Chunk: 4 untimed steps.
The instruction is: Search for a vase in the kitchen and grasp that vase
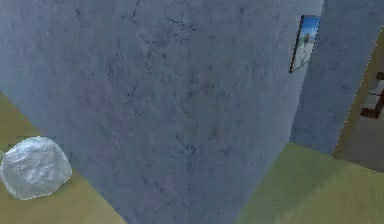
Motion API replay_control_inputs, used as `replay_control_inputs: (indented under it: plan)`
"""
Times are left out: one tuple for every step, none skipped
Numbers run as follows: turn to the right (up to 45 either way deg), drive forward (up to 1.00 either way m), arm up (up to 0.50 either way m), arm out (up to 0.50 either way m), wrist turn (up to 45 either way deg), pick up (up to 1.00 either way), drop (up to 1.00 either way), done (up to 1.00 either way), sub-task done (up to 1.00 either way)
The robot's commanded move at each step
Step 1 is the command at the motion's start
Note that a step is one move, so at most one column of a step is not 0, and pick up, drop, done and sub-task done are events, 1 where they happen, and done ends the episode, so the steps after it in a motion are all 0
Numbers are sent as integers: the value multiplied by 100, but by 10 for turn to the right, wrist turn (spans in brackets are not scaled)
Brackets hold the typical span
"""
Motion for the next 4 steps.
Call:
replay_control_inputs:
  plan:
    - [450, 0, 0, 0, 0, 0, 0, 0, 0]
    - [210, 0, 0, 0, 0, 0, 0, 0, 0]
    - [0, 85, 0, 0, 0, 0, 0, 0, 0]
    - [-330, 0, 0, 0, 0, 0, 0, 0, 0]
